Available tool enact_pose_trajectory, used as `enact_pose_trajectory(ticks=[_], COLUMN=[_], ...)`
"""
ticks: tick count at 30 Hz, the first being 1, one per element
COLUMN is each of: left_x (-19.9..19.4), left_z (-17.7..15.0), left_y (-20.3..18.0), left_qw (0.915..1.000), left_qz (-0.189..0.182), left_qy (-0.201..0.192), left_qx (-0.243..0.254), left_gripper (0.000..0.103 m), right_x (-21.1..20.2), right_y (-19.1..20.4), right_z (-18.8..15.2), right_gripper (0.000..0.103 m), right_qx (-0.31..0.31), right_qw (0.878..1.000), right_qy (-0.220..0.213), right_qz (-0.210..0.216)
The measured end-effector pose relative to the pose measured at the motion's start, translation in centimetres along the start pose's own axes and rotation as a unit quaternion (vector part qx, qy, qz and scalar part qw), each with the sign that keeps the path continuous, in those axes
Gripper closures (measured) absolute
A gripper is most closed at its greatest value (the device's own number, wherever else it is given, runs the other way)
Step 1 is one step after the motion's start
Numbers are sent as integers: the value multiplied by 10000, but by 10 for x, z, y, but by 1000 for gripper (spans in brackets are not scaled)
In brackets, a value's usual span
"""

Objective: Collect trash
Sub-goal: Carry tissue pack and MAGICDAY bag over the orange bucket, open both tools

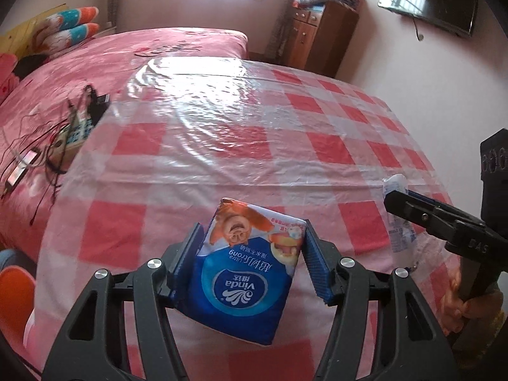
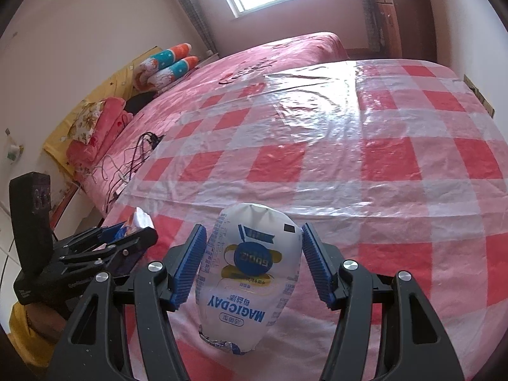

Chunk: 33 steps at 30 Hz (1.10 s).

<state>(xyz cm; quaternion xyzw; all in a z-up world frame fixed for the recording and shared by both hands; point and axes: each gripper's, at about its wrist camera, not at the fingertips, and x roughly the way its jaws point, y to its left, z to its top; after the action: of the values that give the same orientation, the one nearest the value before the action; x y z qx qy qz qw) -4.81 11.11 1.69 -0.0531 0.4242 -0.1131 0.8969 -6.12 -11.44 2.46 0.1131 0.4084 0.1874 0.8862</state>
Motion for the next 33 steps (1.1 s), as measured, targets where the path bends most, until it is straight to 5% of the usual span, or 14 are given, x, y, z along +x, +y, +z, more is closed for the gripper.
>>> enact_pose_trajectory(ticks=[20,33], left_x=[-70,-115], left_z=[-36,-63], left_y=[65,132], left_qw=[9964,9854], left_qz=[403,1021], left_qy=[-406,-727], left_qx=[-633,-1155], left_gripper=[41,41], right_x=[12,26], right_y=[81,160], right_z=[-8,-4], right_gripper=[41,41], right_qx=[-538,-1146], right_qw=[9980,9911], right_qy=[254,446], right_qz=[193,516])
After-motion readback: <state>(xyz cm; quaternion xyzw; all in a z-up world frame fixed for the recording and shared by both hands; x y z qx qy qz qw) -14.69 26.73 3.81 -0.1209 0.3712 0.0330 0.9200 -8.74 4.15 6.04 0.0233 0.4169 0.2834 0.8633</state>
